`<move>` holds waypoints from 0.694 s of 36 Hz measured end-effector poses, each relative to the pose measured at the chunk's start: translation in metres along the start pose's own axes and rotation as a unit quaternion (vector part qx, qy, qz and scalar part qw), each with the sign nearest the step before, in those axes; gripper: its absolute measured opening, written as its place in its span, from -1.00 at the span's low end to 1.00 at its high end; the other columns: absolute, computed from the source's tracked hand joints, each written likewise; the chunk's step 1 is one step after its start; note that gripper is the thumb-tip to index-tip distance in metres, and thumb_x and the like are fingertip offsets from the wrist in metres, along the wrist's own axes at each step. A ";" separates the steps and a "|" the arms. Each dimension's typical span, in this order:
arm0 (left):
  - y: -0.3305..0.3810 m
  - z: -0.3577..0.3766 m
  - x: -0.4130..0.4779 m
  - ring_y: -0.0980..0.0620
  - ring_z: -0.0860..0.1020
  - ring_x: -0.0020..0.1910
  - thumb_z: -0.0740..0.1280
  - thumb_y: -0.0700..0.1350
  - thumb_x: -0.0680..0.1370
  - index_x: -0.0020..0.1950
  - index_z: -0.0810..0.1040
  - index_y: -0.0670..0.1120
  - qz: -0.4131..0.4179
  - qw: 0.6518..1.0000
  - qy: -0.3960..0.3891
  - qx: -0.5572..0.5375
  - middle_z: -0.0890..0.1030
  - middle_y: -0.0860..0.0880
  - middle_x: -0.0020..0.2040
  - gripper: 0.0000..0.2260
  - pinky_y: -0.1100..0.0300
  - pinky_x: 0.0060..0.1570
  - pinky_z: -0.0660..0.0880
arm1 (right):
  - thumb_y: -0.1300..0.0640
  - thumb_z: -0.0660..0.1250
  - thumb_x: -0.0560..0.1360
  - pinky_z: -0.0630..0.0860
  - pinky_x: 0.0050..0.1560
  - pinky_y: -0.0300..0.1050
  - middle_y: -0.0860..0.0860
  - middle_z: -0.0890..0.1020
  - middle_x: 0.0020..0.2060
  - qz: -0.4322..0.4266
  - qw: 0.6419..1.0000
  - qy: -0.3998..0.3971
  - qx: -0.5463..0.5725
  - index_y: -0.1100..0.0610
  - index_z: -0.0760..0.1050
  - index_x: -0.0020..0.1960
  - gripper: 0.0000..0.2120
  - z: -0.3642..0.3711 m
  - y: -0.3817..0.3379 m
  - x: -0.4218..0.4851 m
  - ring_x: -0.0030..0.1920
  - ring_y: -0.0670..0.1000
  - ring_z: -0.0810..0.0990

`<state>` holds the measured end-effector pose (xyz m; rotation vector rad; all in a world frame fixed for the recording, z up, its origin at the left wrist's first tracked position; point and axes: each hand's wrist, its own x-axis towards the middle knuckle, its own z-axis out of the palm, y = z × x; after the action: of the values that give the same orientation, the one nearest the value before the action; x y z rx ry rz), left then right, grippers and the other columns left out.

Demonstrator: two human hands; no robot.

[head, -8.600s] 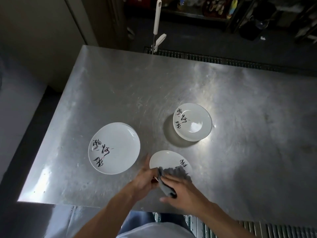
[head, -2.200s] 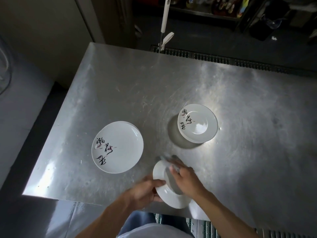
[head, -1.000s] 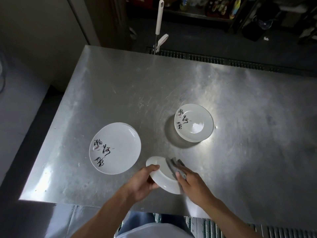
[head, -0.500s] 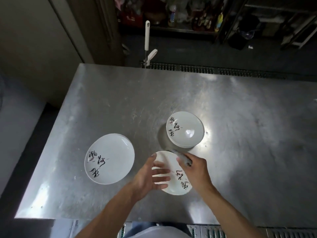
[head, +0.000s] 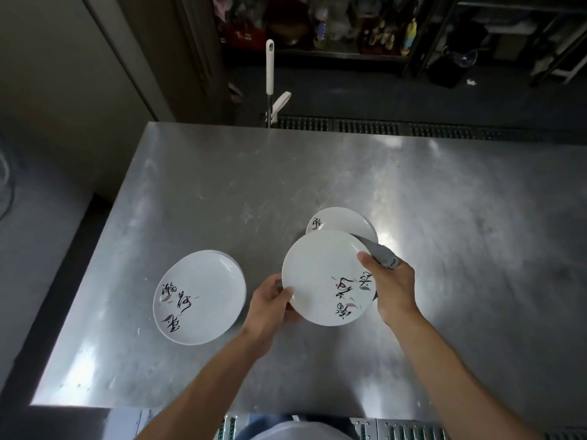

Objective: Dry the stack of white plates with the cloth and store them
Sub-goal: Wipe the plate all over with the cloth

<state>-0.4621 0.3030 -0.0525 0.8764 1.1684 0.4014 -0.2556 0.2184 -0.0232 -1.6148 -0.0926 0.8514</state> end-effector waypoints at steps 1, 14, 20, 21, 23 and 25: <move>0.003 0.004 0.002 -0.16 0.68 -0.03 0.26 -0.29 0.66 0.12 0.61 -0.08 -0.001 1.000 0.002 -0.001 0.68 -0.18 0.06 -0.82 0.00 -0.18 0.66 | 0.19 0.52 0.43 0.46 -0.47 -0.17 -0.04 0.71 -0.27 -0.004 1.000 0.001 -0.002 -0.04 0.71 -0.08 -0.85 -0.001 -0.001 0.002 -0.33 -0.05 0.65; 0.026 0.070 0.071 -0.23 0.65 0.07 0.20 -0.38 0.64 0.25 0.41 -0.13 -0.053 0.994 0.081 -0.058 0.55 -0.30 0.26 -0.76 0.18 -0.39 0.63 | 0.22 0.52 0.46 0.33 -0.62 -0.25 -0.04 0.65 -0.46 0.063 0.994 0.059 -0.063 0.15 0.62 -0.19 -0.90 -0.028 0.030 0.015 -0.53 -0.11 0.55; 0.025 0.079 0.089 -0.25 0.65 0.07 0.19 -0.39 0.63 0.32 0.40 -0.13 -0.069 0.992 0.092 -0.057 0.56 -0.32 0.25 -0.70 0.14 -0.41 0.64 | 0.18 0.53 0.47 0.36 -0.60 -0.24 0.02 0.67 -0.40 0.073 0.995 0.064 -0.035 0.16 0.63 -0.14 -0.91 -0.039 0.031 0.023 -0.54 -0.08 0.55; 0.024 0.080 0.091 -0.26 0.66 0.08 0.19 -0.39 0.64 0.36 0.40 -0.14 -0.070 0.992 0.092 -0.054 0.57 -0.31 0.24 -0.68 0.14 -0.40 0.65 | 0.16 0.53 0.47 0.38 -0.59 -0.23 0.02 0.67 -0.39 0.075 0.995 0.063 -0.034 0.15 0.63 -0.13 -0.91 -0.041 0.032 0.025 -0.52 -0.07 0.56; 0.022 0.081 0.094 -0.23 0.68 0.03 0.21 -0.37 0.65 0.38 0.42 -0.12 -0.069 0.992 0.090 -0.056 0.61 -0.26 0.15 -0.67 0.14 -0.37 0.65 | 0.15 0.52 0.47 0.39 -0.57 -0.20 0.04 0.68 -0.36 0.075 0.995 0.053 -0.030 0.13 0.64 -0.13 -0.92 -0.043 0.033 0.026 -0.48 -0.03 0.58; 0.019 0.081 0.096 -0.15 0.69 -0.08 0.22 -0.35 0.65 0.32 0.46 -0.06 -0.066 0.992 0.083 -0.065 0.64 -0.18 0.05 -0.70 0.14 -0.33 0.66 | 0.15 0.50 0.48 0.40 -0.56 -0.18 0.09 0.70 -0.30 0.071 0.996 0.039 -0.025 0.12 0.65 -0.11 -0.94 -0.043 0.033 0.026 -0.43 0.00 0.61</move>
<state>-0.3491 0.3498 -0.0881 0.6569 1.3293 0.4426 -0.2255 0.1875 -0.0656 -1.7154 0.0579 0.8989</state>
